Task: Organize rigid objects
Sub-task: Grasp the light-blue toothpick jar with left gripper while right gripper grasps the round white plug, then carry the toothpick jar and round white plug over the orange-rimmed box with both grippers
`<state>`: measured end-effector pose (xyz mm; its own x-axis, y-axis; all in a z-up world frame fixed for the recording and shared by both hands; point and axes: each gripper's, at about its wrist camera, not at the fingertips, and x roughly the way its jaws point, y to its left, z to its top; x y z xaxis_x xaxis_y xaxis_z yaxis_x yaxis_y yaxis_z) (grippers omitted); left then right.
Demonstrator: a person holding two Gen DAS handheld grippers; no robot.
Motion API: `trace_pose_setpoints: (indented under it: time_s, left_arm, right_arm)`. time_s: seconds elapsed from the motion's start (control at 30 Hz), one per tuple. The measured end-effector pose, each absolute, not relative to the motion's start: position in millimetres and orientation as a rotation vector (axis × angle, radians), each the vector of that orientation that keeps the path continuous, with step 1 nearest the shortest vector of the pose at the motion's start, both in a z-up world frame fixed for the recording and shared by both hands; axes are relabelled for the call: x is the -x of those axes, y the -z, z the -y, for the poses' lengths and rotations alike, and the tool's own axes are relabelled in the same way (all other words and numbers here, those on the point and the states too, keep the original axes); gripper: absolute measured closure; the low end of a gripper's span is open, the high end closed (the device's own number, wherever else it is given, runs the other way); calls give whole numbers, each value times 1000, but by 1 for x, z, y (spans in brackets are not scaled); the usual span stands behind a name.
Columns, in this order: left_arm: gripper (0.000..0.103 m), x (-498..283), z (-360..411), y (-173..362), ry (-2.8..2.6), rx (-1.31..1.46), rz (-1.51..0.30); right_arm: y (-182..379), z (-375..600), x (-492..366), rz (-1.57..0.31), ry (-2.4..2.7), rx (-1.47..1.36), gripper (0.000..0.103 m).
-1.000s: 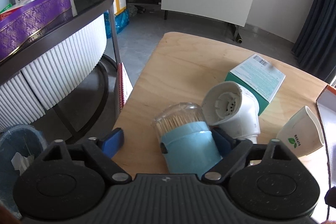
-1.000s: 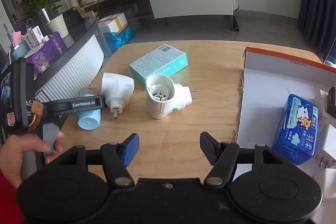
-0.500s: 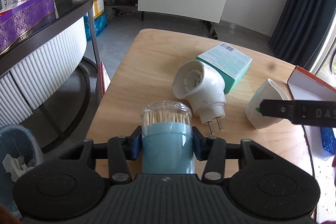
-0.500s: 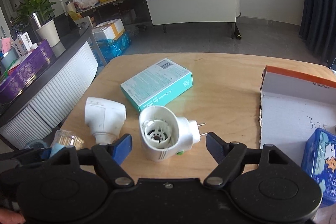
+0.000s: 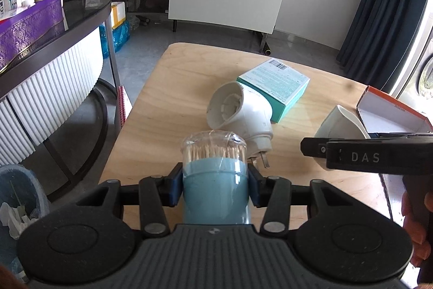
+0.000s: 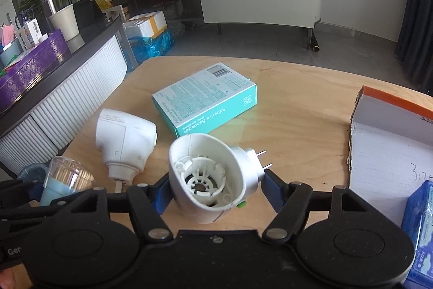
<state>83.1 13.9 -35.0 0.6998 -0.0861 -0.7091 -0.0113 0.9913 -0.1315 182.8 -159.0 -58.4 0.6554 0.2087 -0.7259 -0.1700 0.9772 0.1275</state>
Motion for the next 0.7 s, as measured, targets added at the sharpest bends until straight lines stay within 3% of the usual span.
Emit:
trace_pose_setpoints:
  time_s: [0.7]
  left_arm:
    - [56, -39, 23, -13, 84, 101, -727]
  right_arm:
    - [-11, 185, -81, -733, -108, -92, 20]
